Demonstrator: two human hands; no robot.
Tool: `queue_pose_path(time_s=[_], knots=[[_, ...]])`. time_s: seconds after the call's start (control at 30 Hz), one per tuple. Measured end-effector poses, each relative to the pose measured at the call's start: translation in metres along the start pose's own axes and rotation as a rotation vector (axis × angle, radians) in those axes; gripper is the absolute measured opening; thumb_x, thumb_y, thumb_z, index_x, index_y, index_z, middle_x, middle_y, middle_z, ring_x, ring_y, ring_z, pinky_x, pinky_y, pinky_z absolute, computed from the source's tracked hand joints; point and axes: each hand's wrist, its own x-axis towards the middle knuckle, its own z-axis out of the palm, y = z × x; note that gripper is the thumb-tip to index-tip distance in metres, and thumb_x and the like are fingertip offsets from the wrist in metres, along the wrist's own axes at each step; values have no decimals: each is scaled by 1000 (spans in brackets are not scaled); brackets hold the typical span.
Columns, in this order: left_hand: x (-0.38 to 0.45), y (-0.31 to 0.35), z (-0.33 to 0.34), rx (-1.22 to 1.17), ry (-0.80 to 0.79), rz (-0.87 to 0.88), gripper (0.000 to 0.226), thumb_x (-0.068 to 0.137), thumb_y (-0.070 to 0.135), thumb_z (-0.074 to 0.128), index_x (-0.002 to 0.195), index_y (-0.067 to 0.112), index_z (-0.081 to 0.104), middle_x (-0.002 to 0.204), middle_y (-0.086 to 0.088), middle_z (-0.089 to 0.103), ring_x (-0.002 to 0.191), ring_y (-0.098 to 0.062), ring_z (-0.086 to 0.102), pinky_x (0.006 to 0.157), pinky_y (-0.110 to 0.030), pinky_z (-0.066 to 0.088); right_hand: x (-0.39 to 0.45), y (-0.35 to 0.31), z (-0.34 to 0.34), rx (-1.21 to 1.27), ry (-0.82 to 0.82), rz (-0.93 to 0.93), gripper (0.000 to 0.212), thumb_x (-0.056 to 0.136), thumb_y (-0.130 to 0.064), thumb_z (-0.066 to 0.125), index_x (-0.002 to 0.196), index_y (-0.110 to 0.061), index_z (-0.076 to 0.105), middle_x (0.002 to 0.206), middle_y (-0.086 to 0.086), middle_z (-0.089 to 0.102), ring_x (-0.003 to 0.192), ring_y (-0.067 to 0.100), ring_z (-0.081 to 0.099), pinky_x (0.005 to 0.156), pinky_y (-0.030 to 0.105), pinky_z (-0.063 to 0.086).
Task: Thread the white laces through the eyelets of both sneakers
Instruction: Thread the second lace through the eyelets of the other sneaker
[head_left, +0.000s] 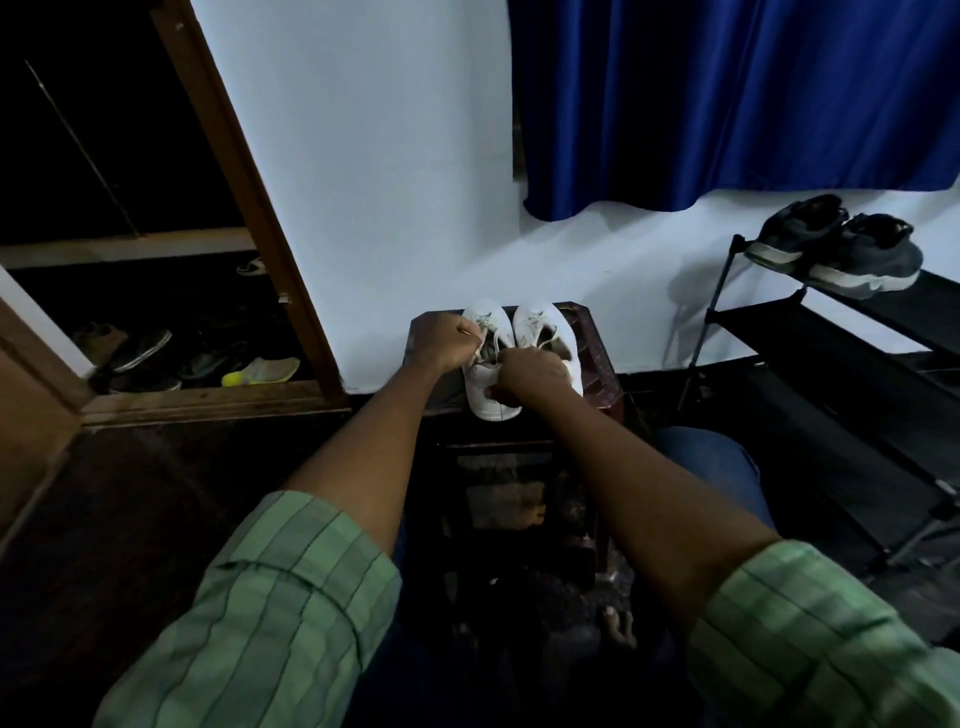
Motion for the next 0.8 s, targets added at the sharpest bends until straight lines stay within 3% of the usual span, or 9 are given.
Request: queue_pose_path(time_s=[0.1, 0.17, 0.23, 0.37, 0.43, 0.5, 0.53, 0.67, 0.8], knots=[[-18, 9, -4, -49, -6, -66, 37, 81, 46, 63, 94, 17, 83, 107, -5, 79, 100, -22, 71, 92, -34, 58, -4, 5, 0, 117, 54, -12, 46, 84, -42, 74, 123, -18, 67, 122, 11, 69, 116, 32, 65, 86, 37, 52], [-23, 6, -1, -156, -66, -133, 37, 88, 42, 65, 83, 7, 78, 86, -15, 75, 82, -23, 66, 78, -31, 53, -9, 9, 3, 180, 142, -10, 38, 80, -36, 77, 113, -18, 71, 114, 11, 72, 109, 33, 68, 83, 36, 54], [-32, 11, 0, -192, -70, -140, 34, 84, 44, 64, 73, 13, 70, 70, -6, 63, 77, -20, 57, 73, -31, 46, -13, 15, 6, 212, 226, -10, 31, 79, -28, 76, 108, -18, 73, 108, 12, 74, 105, 34, 69, 80, 35, 55], [-56, 45, -6, -265, -147, -49, 25, 108, 32, 55, 98, 14, 69, 80, 8, 63, 74, -4, 56, 62, -9, 45, -21, 26, -8, 237, 362, -22, 29, 80, -29, 75, 106, -17, 74, 106, 14, 74, 103, 36, 69, 78, 35, 53], [-57, 66, -6, -341, -161, -54, 32, 109, 36, 51, 108, 11, 70, 96, 3, 69, 84, -6, 64, 78, -10, 52, -22, 36, -21, 219, 416, -7, 27, 83, -30, 74, 106, -16, 74, 105, 13, 75, 102, 35, 69, 75, 32, 49], [-50, 83, -1, -452, -221, -82, 40, 111, 45, 43, 113, 13, 69, 114, -5, 72, 106, -20, 69, 103, -36, 54, -22, 48, -35, 210, 460, 13, 27, 84, -31, 74, 106, -16, 74, 105, 13, 75, 102, 35, 69, 74, 32, 48], [-41, 91, 6, -496, -231, -90, 46, 111, 48, 39, 114, 14, 69, 119, -8, 73, 112, -25, 69, 106, -45, 53, -22, 58, -43, 210, 482, 23, 27, 84, -31, 74, 106, -16, 74, 105, 14, 74, 101, 36, 69, 74, 33, 49], [-31, 129, 43, -589, -268, -176, 61, 107, 59, 34, 130, 15, 68, 128, -8, 71, 117, -27, 67, 107, -46, 52, -26, 102, -70, 217, 545, 50, 29, 83, -30, 79, 108, -16, 74, 102, 15, 74, 99, 37, 67, 75, 37, 53], [-39, 192, 89, -574, -329, -60, 54, 109, 51, 37, 125, 11, 71, 120, -9, 75, 108, -24, 70, 102, -42, 56, -32, 160, -91, 207, 615, 115, 25, 83, -30, 79, 102, -15, 74, 102, 14, 73, 98, 36, 67, 71, 37, 50]])
